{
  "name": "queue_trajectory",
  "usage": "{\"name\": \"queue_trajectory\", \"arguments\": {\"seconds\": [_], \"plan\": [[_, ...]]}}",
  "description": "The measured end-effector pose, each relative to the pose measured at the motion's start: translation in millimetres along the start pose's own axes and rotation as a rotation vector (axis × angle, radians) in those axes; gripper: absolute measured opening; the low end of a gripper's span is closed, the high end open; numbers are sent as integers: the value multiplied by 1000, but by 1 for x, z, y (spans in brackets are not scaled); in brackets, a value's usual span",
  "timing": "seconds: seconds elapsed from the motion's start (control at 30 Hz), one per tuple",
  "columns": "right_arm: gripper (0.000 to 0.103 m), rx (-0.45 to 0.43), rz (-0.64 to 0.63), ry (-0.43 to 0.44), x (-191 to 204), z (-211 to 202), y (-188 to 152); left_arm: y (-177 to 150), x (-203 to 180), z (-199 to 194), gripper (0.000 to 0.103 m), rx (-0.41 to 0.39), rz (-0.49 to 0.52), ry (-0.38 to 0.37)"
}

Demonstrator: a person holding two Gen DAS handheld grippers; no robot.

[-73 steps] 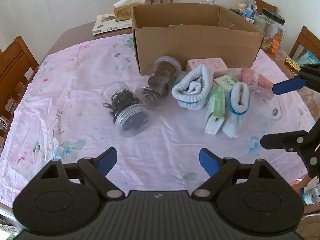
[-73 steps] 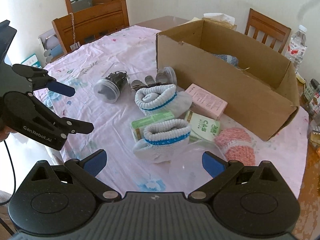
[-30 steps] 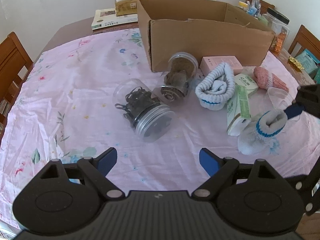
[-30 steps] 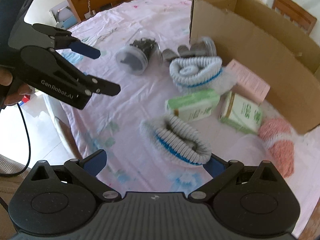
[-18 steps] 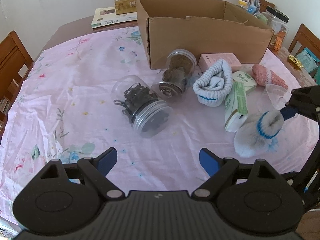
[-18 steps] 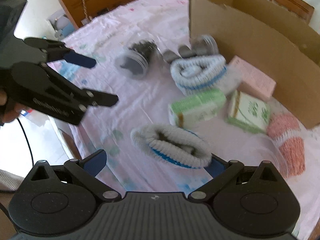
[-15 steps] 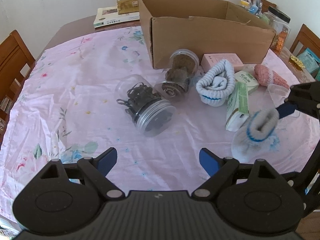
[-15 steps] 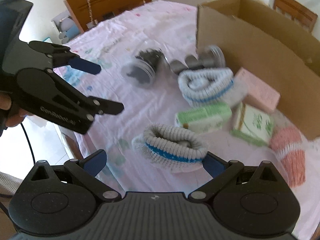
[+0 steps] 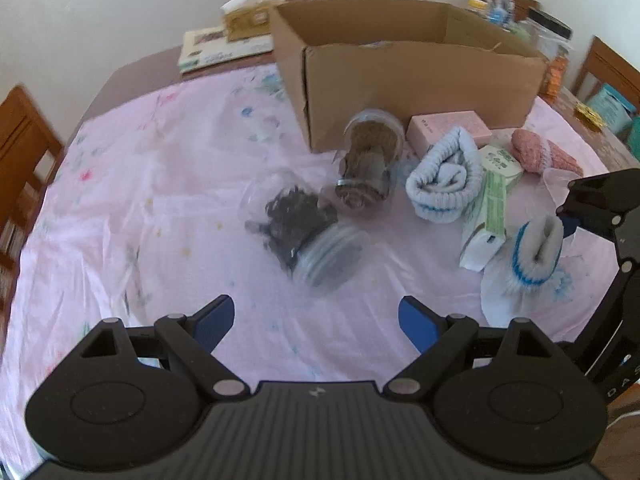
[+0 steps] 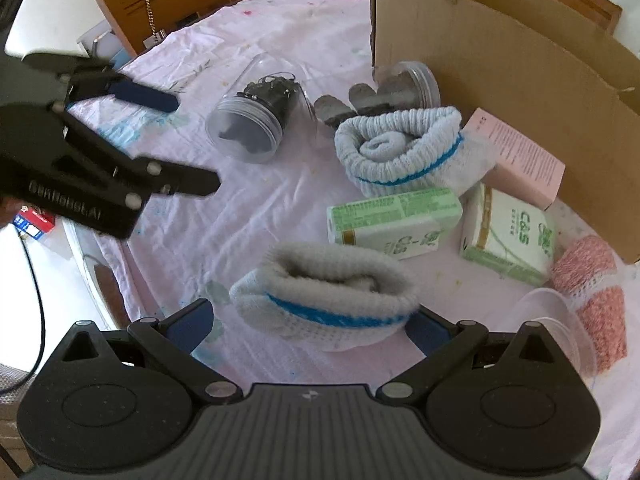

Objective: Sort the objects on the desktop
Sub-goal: 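Move the left tool toward the clear jar while the right tool approaches the white-and-blue sock, then grasp the clear jar with the left tool while the right tool grasps the white-and-blue sock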

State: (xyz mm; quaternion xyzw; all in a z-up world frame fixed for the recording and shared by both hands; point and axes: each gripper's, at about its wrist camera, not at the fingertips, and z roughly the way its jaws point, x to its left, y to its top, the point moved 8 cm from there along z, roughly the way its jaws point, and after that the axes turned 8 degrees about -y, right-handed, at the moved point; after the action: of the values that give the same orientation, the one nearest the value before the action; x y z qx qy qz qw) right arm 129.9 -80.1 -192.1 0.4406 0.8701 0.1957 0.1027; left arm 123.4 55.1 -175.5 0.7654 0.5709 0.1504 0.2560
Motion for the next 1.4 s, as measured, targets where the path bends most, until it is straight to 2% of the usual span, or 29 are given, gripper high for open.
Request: {"name": "queue_trajectory", "arguments": {"seconds": [0.17, 0.3, 0.43, 0.57, 0.83, 1.03, 1.2, 1.4], "plan": [[103, -8, 3, -8, 0, 1, 1, 20, 8, 4, 89, -15, 159, -18], [103, -10, 17, -11, -1, 1, 1, 32, 12, 13, 89, -10, 289, -84], [103, -11, 26, -18, -1, 0, 1, 38, 9, 25, 89, 17, 378, -154], [103, -11, 33, -25, -1, 1, 3, 41, 7, 35, 91, 29, 439, -183], [103, -10, 49, -32, -2, 2, 6, 31, 1, 34, 91, 85, 475, -242], [103, -8, 59, -29, -3, 3, 8, 14, -6, 24, 91, 143, 566, -277], [103, -5, 61, -29, -4, 2, 9, 15, -2, 28, 91, 144, 595, -282], [103, -7, 88, -31, -4, 0, 7, 15, -6, 37, 90, 144, 601, -335]]}}
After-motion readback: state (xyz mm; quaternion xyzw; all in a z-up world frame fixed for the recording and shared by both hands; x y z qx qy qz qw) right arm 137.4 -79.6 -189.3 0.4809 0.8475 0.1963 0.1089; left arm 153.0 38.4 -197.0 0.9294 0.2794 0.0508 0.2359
